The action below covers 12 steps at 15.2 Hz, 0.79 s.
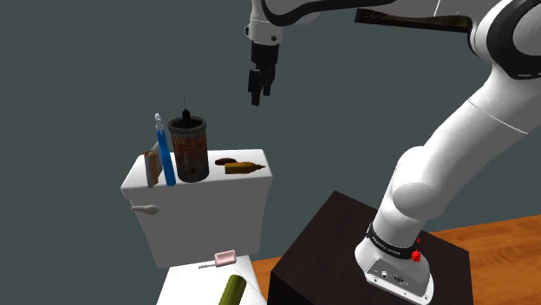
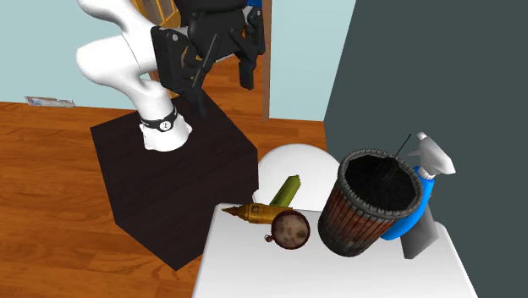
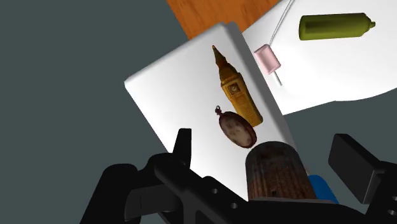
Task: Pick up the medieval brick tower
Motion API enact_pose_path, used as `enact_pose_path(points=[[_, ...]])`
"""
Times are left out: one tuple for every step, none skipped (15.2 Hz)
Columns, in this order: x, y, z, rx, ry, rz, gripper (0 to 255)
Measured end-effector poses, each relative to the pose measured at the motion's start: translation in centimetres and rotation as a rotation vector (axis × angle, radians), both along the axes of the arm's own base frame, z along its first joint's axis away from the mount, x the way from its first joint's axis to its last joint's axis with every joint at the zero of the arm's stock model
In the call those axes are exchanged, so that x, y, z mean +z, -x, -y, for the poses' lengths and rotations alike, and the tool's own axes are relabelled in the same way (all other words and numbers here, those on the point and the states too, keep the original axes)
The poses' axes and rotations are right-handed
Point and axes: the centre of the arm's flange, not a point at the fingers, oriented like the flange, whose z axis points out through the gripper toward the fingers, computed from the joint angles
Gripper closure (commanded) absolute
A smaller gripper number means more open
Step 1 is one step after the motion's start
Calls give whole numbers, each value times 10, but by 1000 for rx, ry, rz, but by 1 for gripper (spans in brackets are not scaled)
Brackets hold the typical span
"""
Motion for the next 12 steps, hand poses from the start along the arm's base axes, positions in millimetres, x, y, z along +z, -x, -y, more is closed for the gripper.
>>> enact_pose_path(points=[[-5,-10,-6,15,-6,3,0],[-8,-18,-12,31,-11,6,0],[-9,-29,-16,47,-17,11,0],[-9,-39,-23,62,-23,15,0],[-10,-51,-29,78,-29,19,0],[-11,-61,-35,94,-34,22,0],[-14,-72,-41,110,-40,26,0],[-17,-80,-47,125,-46,30,0],[-18,-87,-54,141,-52,33,0],[-17,-98,-58,157,-57,37,0],[-17,-105,-68,172,-63,41,0],[-19,-117,-76,189,-68,46,0]])
